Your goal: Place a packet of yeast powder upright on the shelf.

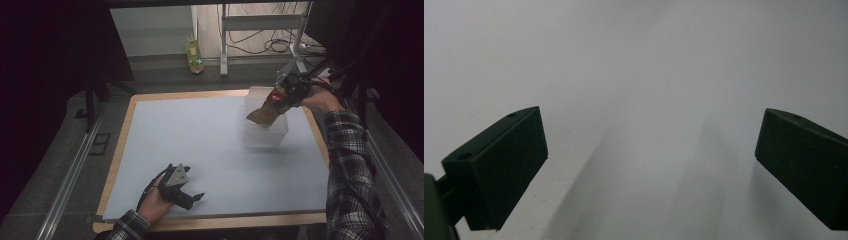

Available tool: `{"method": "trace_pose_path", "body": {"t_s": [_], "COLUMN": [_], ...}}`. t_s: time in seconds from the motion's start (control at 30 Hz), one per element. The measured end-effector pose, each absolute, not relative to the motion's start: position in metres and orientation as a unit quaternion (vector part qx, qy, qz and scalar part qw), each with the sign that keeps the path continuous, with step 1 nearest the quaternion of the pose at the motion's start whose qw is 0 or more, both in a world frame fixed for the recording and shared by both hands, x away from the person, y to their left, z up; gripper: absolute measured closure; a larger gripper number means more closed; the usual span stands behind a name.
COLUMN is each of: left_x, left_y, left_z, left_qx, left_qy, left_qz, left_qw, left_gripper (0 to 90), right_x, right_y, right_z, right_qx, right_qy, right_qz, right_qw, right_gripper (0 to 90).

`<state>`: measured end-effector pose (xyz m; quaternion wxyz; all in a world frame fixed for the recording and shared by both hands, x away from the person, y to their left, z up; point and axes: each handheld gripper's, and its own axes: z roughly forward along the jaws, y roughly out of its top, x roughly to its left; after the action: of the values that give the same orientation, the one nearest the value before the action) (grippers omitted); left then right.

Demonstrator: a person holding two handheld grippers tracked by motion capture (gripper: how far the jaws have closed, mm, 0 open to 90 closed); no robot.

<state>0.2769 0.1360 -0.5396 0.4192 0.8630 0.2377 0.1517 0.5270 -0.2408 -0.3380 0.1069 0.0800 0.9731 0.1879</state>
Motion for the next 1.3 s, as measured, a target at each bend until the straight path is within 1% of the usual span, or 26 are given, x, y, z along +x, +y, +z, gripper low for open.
{"method": "trace_pose_path", "body": {"t_s": [0.17, 0.43, 0.6, 0.8, 0.87, 0.9, 0.97, 1.03, 1.3], "left_x": [0.277, 0.276, 0.276, 0.276, 0.277, 0.277, 0.276, 0.276, 0.276], "left_y": [0.135, 0.136, 0.135, 0.135, 0.135, 0.135, 0.134, 0.134, 0.134], "left_z": [-0.54, -0.539, -0.54, -0.539, -0.54, -0.54, -0.54, -0.54, -0.539], "left_qx": [0.864, 0.864, 0.865, 0.865, 0.865, 0.865, 0.865, 0.865, 0.865], "left_qy": [0.237, 0.236, 0.235, 0.235, 0.236, 0.237, 0.236, 0.235, 0.235], "left_qz": [0.152, 0.153, 0.153, 0.154, 0.153, 0.153, 0.154, 0.154, 0.154], "left_qw": [0.418, 0.417, 0.416, 0.416, 0.416, 0.416, 0.415, 0.415, 0.415], "left_gripper": [0.6, 0.7, 0.7, 0.7, 0.7, 0.7, 0.6, 0.7, 0.7], "right_x": [0.529, 0.539, 0.542, 0.542, 0.54, 0.539, 0.538, 0.537, 0.532], "right_y": [-0.235, -0.219, -0.22, -0.222, -0.223, -0.223, -0.222, -0.222, -0.221], "right_z": [-0.34, -0.364, -0.374, -0.385, -0.385, -0.385, -0.385, -0.384, -0.38], "right_qx": [0.079, 0.092, 0.11, 0.126, 0.132, 0.136, 0.141, 0.15, 0.168], "right_qy": [0.978, 0.978, 0.966, 0.958, 0.953, 0.952, 0.949, 0.945, 0.932], "right_qz": [0.161, 0.156, 0.209, 0.237, 0.249, 0.253, 0.256, 0.26, 0.289], "right_qw": [0.108, 0.104, 0.108, 0.103, 0.108, 0.109, 0.12, 0.128, 0.138], "right_gripper": [76.7, 75.4, 72.7, 63.8, 57.6, 56.0, 48.9, 44.2, 25.3]}}
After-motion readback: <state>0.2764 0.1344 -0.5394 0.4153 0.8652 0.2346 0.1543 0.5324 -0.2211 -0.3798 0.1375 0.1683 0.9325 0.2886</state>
